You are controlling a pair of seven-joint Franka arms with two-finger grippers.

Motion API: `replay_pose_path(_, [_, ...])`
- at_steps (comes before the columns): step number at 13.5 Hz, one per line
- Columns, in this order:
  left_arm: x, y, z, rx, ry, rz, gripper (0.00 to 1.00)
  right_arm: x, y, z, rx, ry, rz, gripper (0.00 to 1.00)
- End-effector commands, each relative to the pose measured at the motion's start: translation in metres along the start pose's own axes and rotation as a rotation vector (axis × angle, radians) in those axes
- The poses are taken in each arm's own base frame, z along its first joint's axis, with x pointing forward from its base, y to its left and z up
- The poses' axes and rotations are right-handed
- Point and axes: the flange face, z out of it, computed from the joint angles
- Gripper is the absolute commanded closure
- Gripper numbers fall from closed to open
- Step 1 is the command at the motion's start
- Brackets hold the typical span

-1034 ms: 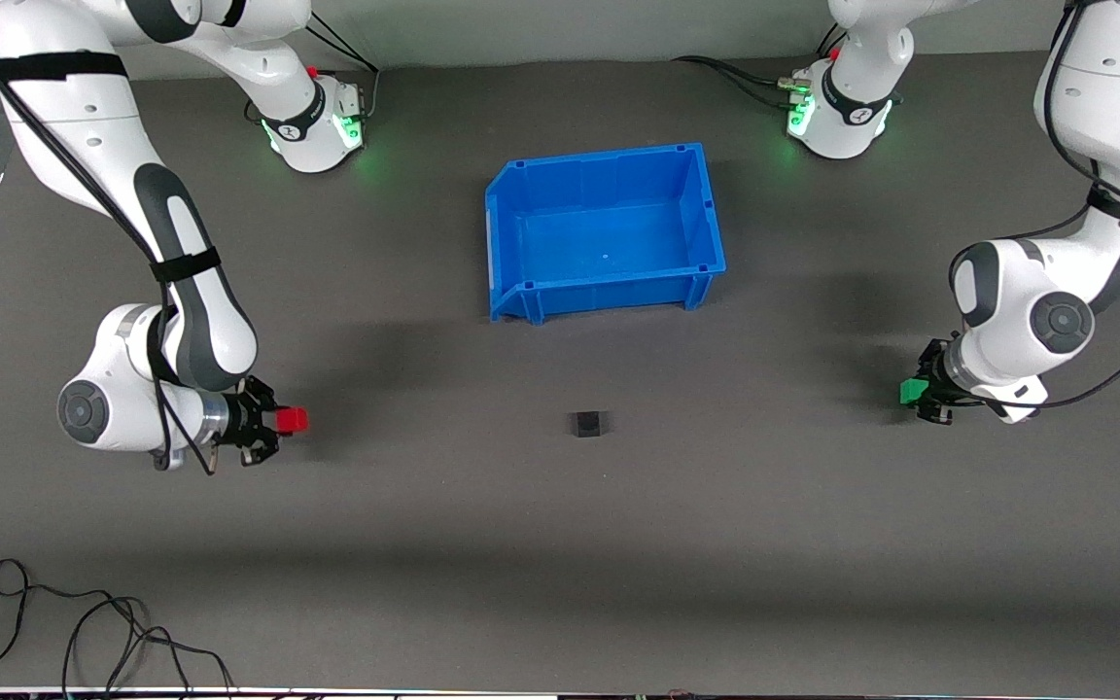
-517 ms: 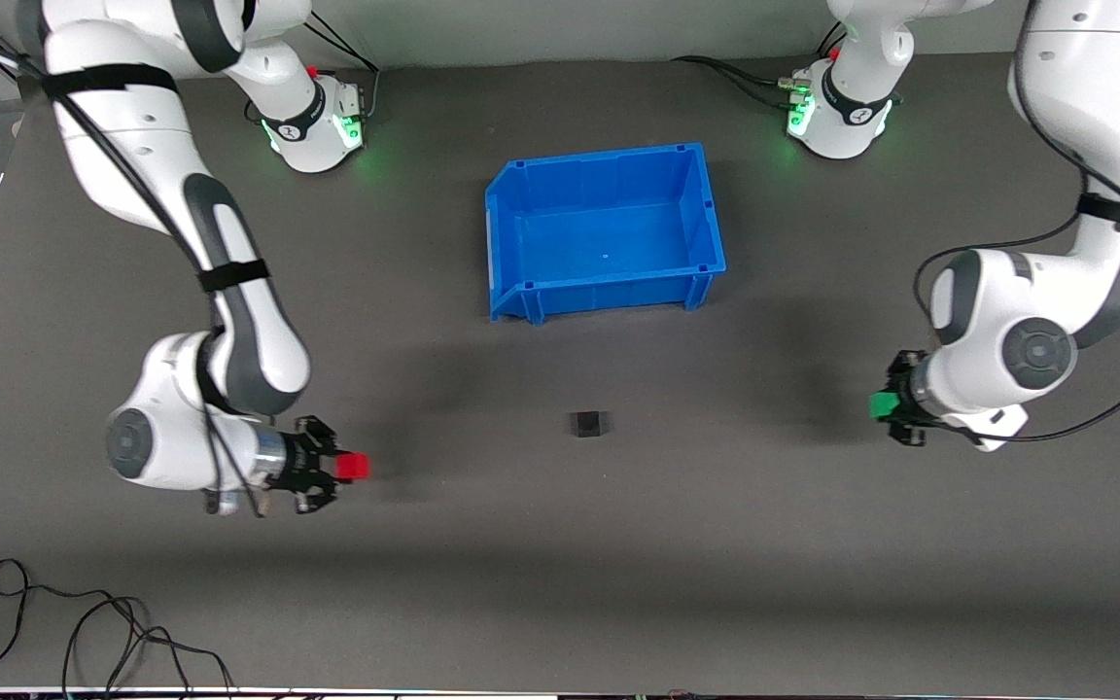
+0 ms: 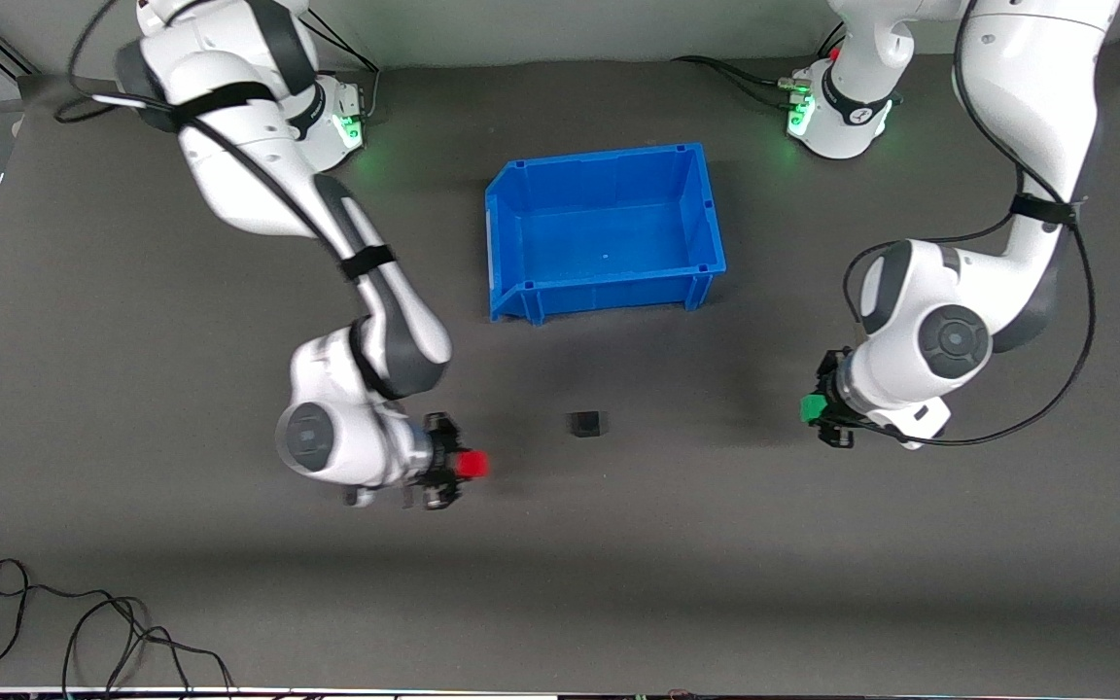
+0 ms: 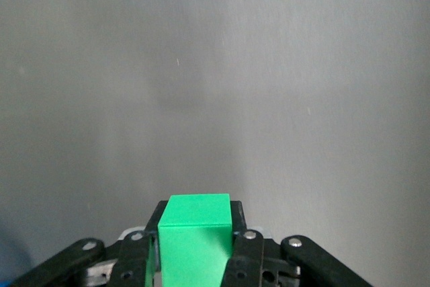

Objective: Attach green and red cubes to black cube
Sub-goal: 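Carry the red cube and the green cube toward the black cube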

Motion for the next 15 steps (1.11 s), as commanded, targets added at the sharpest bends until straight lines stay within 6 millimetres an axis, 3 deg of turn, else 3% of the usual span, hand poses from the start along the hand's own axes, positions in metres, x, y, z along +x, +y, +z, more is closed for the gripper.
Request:
replay_pose_path(1, [-0.048, 0.005, 0.006, 0.005, -0.026, -0.020, 1.00, -0.038, 0.003, 0.016, 0.006, -0.009, 0.059, 0.86])
replay_pose_path(3, [-0.083, 0.009, 0.027, 0.020, -0.038, -0.026, 1.00, -0.059, 0.016, 0.027, 0.005, -0.006, 0.074, 0.86])
replay_pose_path(5, [-0.106, 0.018, 0.048, 0.028, -0.046, -0.038, 1.00, -0.071, 0.028, 0.048, -0.017, 0.014, 0.058, 0.86])
replay_pose_path(9, [-0.150, 0.025, 0.067, 0.017, -0.061, -0.049, 1.00, -0.087, 0.046, 0.078, -0.046, 0.039, 0.049, 0.87])
replay_pose_path(11, [-0.170, 0.022, 0.071, -0.022, -0.081, -0.037, 1.00, -0.088, 0.047, 0.082, -0.043, 0.040, 0.048, 0.87])
replay_pose_path(15, [-0.199, 0.011, 0.105, -0.012, -0.079, -0.009, 1.00, -0.090, 0.043, 0.081, -0.001, 0.021, 0.090, 0.87])
